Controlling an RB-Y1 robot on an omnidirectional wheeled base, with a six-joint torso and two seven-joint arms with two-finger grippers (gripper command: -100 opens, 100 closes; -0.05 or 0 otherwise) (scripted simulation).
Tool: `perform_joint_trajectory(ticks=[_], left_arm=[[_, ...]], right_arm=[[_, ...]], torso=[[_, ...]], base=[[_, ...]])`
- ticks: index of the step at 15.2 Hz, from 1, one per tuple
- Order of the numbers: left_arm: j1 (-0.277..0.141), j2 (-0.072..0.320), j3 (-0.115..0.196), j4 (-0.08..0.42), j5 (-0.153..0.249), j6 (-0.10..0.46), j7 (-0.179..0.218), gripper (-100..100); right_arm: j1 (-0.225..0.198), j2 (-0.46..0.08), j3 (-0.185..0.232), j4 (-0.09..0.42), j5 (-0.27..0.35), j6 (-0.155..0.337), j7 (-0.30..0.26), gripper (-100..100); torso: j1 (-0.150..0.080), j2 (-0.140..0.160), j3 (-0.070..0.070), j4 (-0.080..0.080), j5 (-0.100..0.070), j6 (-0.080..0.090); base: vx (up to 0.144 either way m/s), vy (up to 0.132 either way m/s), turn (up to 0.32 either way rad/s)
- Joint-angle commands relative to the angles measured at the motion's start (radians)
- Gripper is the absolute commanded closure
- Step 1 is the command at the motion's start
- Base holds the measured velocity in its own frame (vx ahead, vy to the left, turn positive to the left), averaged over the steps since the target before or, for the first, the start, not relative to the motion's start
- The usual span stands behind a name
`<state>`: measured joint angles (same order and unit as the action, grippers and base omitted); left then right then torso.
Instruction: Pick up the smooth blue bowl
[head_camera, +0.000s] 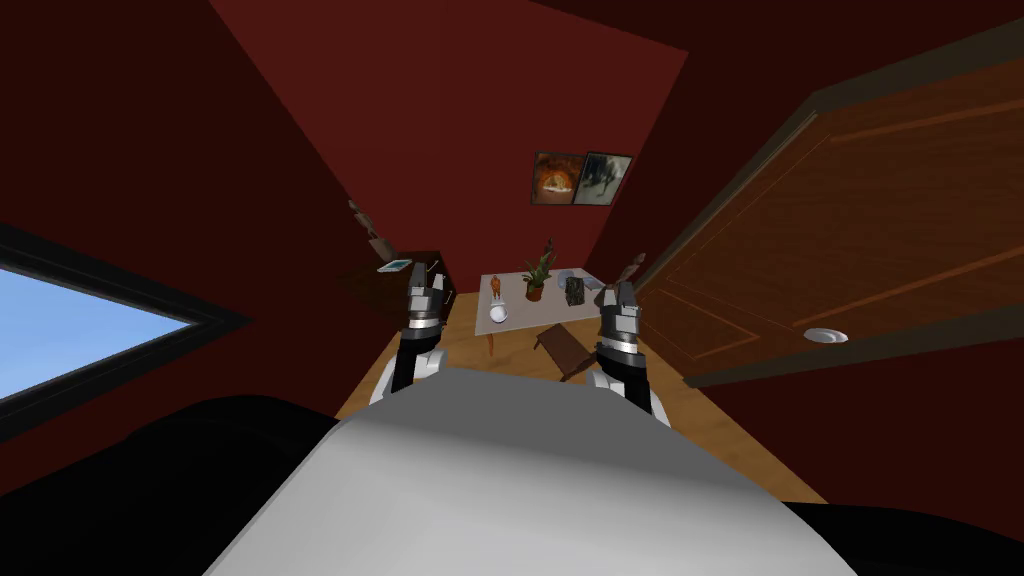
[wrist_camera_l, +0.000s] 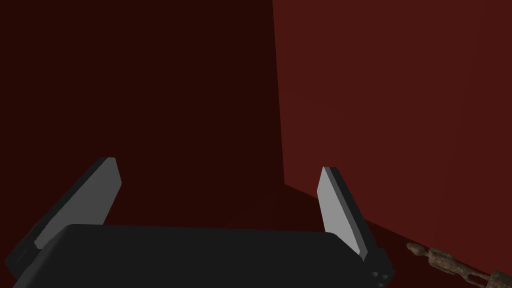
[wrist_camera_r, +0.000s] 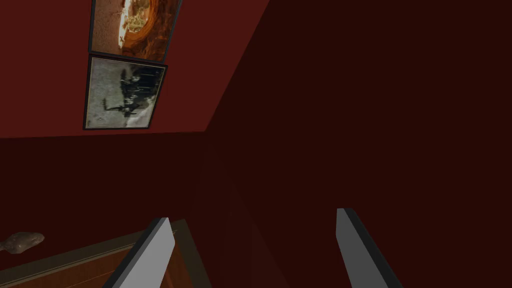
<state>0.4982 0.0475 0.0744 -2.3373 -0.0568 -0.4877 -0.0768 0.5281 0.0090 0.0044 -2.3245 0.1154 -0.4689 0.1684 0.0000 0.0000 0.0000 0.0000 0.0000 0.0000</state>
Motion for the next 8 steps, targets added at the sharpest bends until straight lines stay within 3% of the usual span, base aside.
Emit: perform_joint_trajectory(ticks=[1,4,8], left_arm=[[-0.007,0.030,0.004,0.018,0.007,0.026,-0.004,-100],[-0.024,0.069,0.014,0.063,0.024,0.087,-0.013,-100],[-0.040,0.093,0.023,0.105,0.041,0.148,-0.021,-100]], right_arm=[[0.000,0.000,0.000,0.000,0.000,0.000,0.000,0],[0.000,0.000,0.000,0.000,0.000,0.000,0.000,0],[0.000,0.000,0.000,0.000,0.000,0.000,0.000,0]], torso=[[0.000,0.000,0.000,0.000,0.000,0.000],[0.000,-0.001,-0.001,0.000,0.000,0.000],[0.000,-0.002,-0.001,0.000,0.000,0.000]], base=[[0.007,-0.002,-0.053],[0.021,-0.001,-0.115],[0.023,0.000,-0.086]])
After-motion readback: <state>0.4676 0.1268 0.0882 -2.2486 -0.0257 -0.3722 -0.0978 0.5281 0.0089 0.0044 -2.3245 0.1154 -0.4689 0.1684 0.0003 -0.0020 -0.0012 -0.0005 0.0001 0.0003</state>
